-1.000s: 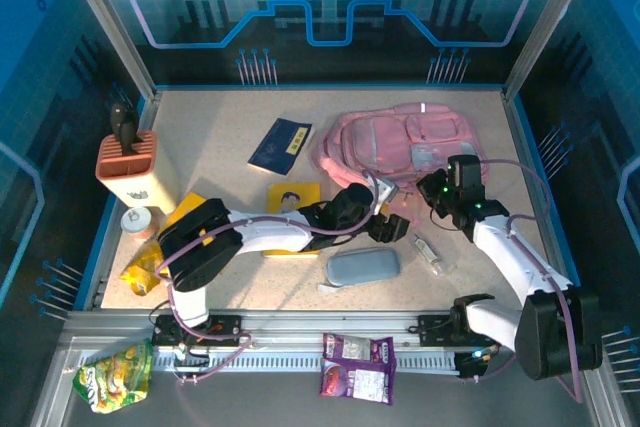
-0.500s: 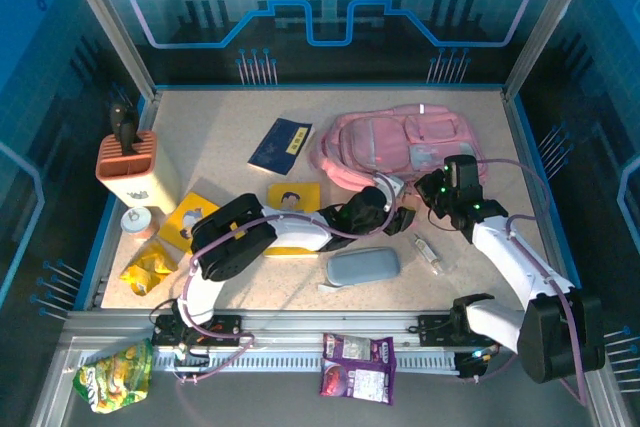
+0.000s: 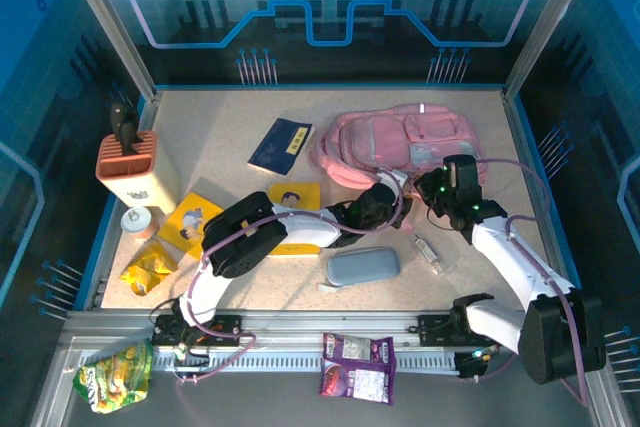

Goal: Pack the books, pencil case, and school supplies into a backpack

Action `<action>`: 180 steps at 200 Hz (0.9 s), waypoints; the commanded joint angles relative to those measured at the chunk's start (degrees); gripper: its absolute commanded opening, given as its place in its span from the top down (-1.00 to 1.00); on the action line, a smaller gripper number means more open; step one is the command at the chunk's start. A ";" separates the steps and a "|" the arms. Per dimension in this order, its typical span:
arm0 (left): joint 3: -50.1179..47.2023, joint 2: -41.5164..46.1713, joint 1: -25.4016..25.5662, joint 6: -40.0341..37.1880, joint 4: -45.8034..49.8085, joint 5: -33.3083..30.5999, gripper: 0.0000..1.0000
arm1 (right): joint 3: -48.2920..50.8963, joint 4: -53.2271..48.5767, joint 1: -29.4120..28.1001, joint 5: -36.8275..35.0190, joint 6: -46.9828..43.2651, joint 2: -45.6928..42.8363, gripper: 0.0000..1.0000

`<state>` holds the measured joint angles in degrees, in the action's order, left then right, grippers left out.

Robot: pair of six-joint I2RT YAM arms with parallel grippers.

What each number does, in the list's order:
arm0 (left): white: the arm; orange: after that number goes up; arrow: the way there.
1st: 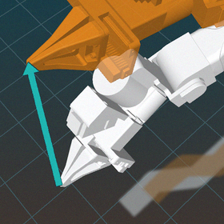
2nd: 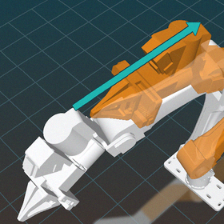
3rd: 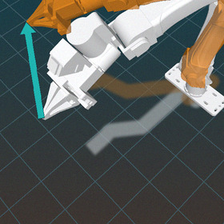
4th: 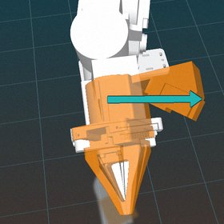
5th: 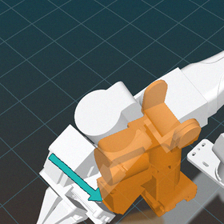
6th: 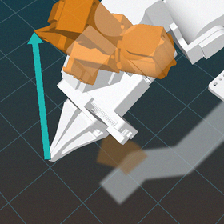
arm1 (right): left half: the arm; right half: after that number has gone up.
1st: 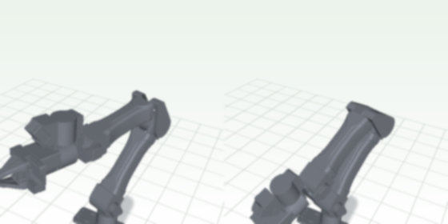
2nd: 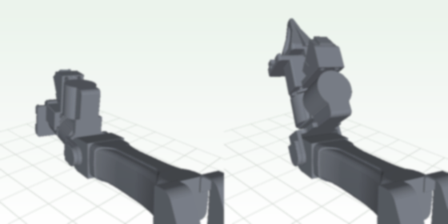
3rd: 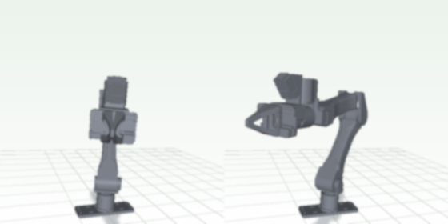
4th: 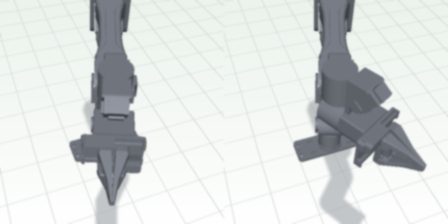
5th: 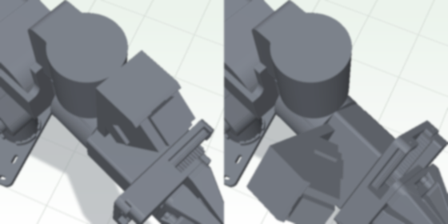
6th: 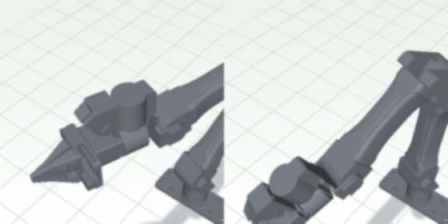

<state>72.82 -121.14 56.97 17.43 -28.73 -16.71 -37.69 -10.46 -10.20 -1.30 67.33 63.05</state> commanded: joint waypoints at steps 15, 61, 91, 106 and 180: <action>1.08 2.01 0.07 1.40 -2.63 2.64 0.82 | 0.78 3.25 -0.97 2.01 -0.59 -0.99 1.00; -2.18 5.39 -0.37 0.87 -1.33 3.79 1.00 | 0.54 2.31 0.50 2.50 -0.85 -1.70 1.00; -5.31 7.41 -1.62 1.94 -1.12 6.51 1.00 | -0.29 1.52 1.65 2.71 -2.24 -1.65 1.00; -7.03 8.49 -2.33 3.04 -1.17 7.57 1.00 | -0.74 1.35 2.73 3.46 -2.97 -1.12 1.00; -11.75 11.85 -6.36 4.68 1.65 13.15 1.00 | -2.64 2.34 8.82 8.38 -7.05 3.57 1.00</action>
<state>62.30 -112.51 52.53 20.99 -27.31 -6.42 -37.15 -10.33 -3.40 4.43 63.42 65.43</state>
